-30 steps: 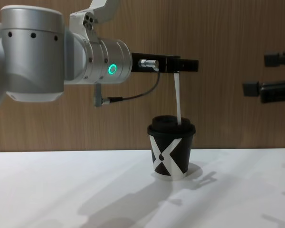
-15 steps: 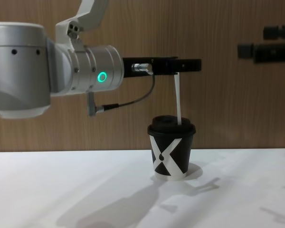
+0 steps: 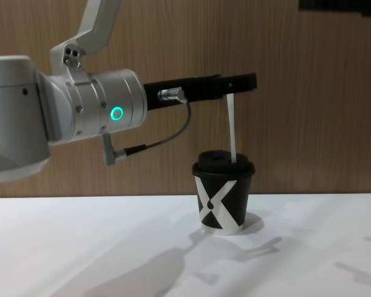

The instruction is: Pick up the straw with one hand, pass it to the other hand, and insert it into the cup.

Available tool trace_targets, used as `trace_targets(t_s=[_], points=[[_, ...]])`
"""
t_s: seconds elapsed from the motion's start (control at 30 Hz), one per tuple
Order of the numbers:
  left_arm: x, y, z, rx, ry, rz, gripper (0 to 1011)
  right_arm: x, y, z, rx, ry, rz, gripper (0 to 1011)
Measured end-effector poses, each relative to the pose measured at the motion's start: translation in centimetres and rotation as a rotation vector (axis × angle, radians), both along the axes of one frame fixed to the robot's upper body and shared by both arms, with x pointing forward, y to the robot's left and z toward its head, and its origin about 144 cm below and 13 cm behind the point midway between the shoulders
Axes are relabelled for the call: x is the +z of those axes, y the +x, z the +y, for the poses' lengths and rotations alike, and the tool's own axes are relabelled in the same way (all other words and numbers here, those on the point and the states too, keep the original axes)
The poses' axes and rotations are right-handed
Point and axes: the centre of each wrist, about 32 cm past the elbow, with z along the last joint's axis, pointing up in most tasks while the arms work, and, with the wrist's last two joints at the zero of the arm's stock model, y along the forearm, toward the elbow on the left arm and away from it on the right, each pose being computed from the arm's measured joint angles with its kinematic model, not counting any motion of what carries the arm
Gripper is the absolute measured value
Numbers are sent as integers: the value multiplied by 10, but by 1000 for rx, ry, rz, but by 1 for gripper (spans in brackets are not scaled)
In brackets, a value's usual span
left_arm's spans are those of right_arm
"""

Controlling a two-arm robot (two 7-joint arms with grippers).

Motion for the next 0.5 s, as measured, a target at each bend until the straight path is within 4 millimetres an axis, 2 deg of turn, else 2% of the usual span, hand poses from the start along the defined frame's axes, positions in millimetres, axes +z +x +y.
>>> trace_targets(t_s=[0.5], points=[[-13, -4, 6, -1, -70, -74, 1002, 19, 1, 15, 44, 166, 172, 1001]])
